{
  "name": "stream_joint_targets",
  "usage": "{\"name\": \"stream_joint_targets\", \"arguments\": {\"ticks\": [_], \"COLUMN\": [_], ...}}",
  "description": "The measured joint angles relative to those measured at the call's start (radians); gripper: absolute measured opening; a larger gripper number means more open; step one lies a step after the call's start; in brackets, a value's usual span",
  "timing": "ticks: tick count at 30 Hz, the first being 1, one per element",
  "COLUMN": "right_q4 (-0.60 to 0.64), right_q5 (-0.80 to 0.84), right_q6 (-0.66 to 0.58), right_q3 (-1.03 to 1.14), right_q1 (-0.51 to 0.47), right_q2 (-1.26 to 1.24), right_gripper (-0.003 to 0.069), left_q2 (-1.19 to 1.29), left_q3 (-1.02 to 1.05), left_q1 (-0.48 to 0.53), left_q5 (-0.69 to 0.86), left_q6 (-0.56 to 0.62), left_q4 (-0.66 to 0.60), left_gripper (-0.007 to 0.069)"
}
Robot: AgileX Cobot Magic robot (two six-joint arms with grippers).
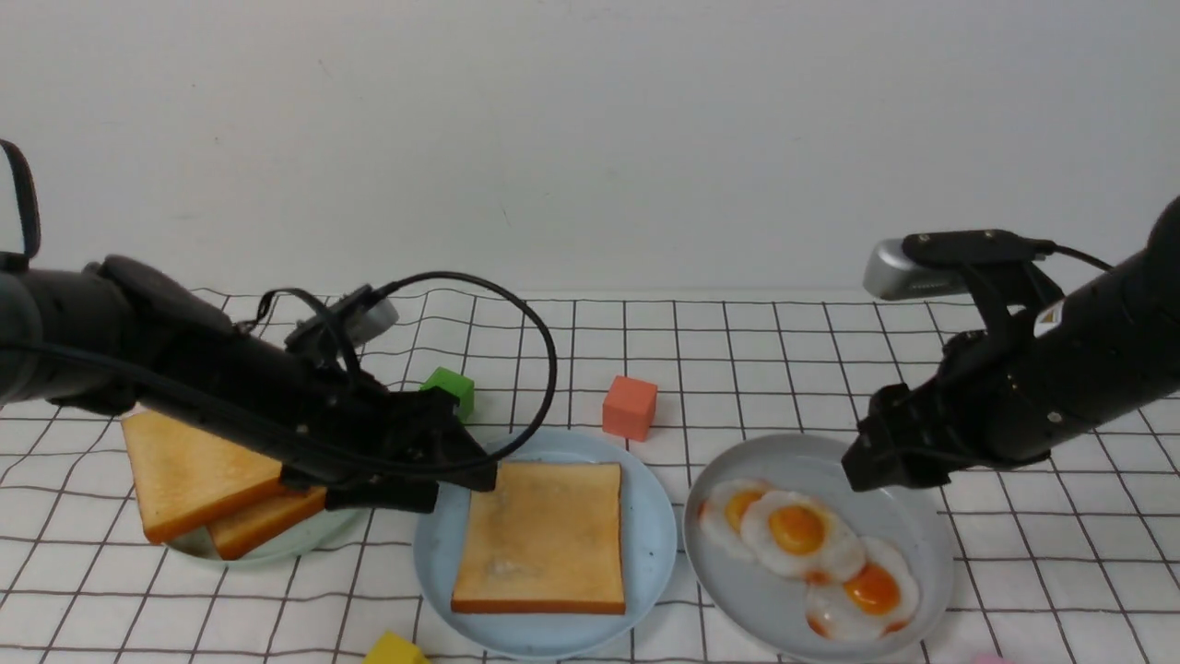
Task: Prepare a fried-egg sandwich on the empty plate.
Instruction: Use the left arm to put a slice of bread into the empty plate in the middle, then use the right arm to grab a fried egg
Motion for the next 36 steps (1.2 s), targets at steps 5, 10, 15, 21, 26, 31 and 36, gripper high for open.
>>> {"name": "stream_joint_targets", "arguments": {"ticks": [5,10,15,21,26,31,36], "right_q4": [0.003,0.007,0.007,0.016,0.054,0.06,0.063], "right_q5": [0.125,0.153,0.115,0.027,0.023,0.028,0.039], "right_q6": [-0.101,-0.28,-0.357,-0.374,-0.376,-0.376,-0.381], "right_q3": [-0.153,-0.239,-0.247,-0.248,-0.248,-0.248,-0.248], "right_q1": [-0.036,-0.037,-0.037,-0.037,-0.037,-0.037,-0.037], "right_q2": [0.146,0.259,0.327,0.386,0.401,0.405,0.435], "right_gripper": [0.0455,0.0377,0.0266,0.0145,0.0132,0.0147,0.0175], "left_q2": [-0.168,-0.382,-0.533,-0.642,-0.662,-0.701,-0.711], "left_q3": [-0.06,-0.005,0.108,0.202,0.208,0.209,0.209], "left_q1": [-0.032,-0.186,-0.325,-0.359,-0.359,-0.359,-0.359], "left_q5": [0.068,0.04,-0.024,-0.049,-0.05,-0.051,-0.049], "left_q6": [-0.097,-0.103,-0.156,-0.205,-0.205,-0.211,-0.214], "left_q4": [0.154,0.27,0.385,0.412,0.422,0.437,0.437], "left_gripper": [0.0493,0.0454,0.0366,0.0139,0.0001,-0.0013,-0.0013]}}
